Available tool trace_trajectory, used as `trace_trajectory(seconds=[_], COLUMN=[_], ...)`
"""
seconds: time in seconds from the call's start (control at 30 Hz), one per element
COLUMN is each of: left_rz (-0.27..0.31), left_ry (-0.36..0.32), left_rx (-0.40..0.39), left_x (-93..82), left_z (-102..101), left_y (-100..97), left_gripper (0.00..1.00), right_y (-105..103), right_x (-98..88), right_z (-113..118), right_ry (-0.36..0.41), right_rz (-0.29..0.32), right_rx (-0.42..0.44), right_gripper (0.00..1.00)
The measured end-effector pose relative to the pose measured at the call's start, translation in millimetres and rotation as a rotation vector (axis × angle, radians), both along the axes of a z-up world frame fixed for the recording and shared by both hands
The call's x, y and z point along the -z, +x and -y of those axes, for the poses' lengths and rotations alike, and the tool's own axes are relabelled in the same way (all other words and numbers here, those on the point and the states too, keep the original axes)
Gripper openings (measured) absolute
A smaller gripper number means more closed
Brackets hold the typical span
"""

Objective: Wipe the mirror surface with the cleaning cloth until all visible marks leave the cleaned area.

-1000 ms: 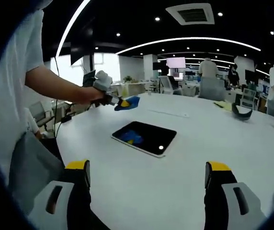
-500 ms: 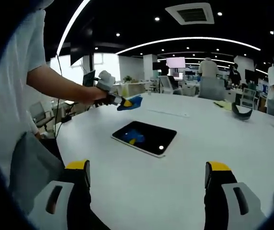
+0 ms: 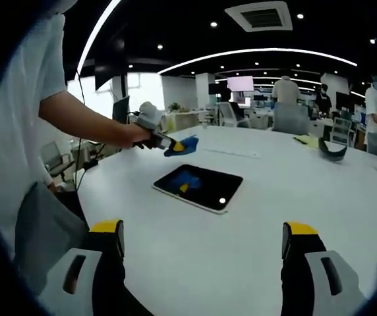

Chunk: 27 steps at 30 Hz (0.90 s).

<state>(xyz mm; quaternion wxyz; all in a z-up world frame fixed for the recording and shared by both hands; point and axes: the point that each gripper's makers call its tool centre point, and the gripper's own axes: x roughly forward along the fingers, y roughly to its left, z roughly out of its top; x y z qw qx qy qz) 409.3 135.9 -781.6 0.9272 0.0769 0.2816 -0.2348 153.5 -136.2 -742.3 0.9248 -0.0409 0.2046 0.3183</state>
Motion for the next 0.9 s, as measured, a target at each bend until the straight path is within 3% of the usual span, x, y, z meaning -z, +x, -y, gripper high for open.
trace_trajectory(seconds=[0.9], left_rz=[-0.043], left_ry=[0.008], left_rx=[0.02], left_x=[28.6], left_z=[2.6], left_y=[0.5], left_gripper=[0.05], right_y=[1.5], right_x=[2.1], right_z=[1.5], right_ry=[0.012], right_rz=[-0.017], right_rx=[0.015], right_gripper=[0.99])
